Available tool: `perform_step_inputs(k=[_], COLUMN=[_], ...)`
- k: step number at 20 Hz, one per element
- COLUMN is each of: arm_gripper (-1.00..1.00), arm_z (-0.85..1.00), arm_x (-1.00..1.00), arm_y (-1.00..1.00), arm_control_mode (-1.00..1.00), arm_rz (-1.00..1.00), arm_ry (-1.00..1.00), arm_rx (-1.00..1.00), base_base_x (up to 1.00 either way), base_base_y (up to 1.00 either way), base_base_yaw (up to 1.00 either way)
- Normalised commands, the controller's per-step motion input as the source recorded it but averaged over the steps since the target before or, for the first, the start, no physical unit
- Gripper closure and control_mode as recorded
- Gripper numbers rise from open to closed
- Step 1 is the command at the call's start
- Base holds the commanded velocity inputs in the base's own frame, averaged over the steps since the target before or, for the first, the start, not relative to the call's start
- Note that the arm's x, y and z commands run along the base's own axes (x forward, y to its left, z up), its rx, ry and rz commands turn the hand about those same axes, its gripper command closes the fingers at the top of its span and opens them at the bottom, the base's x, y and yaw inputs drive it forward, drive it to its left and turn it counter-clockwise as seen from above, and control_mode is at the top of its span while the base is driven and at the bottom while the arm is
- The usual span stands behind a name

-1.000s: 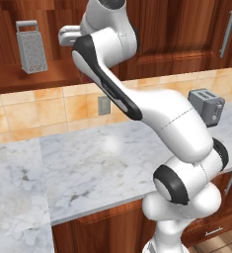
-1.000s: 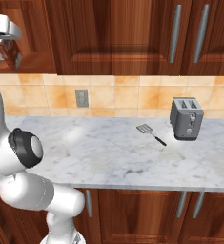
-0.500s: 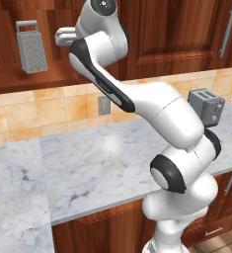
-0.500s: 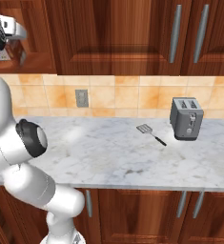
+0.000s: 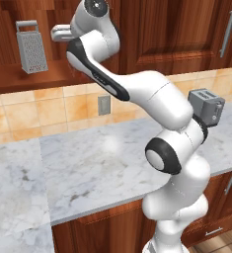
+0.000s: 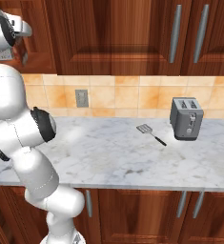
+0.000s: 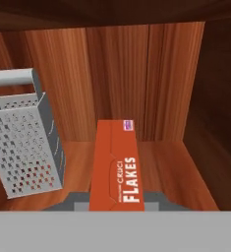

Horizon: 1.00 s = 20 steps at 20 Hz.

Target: Pick the canned food and cereal from the counter and place them in the cabinets closest to them.

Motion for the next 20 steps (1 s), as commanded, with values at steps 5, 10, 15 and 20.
perform_step_inputs(k=[5, 10, 15, 20], arm_gripper=[1.00, -1.00, -1.00, -1.00], arm_z=[0.00, 0.00, 0.00, 0.04], arm_x=[0.47, 0.28, 0.17, -0.17], arm_y=[0.23, 0.19, 0.12, -0.02], arm_control_mode=[-1.00, -1.00, -1.00, -1.00], arm_rz=[-0.02, -0.03, -0.04, -0.05], arm_ry=[0.00, 0.00, 0.06, 0.00], arm_rx=[0.00, 0.00, -0.03, 0.00], base_base_x=[0.00, 0.00, 0.00, 0.00], base_base_y=[0.00, 0.00, 0.00, 0.00], base_base_yaw=[0.00, 0.00, 0.00, 0.00])
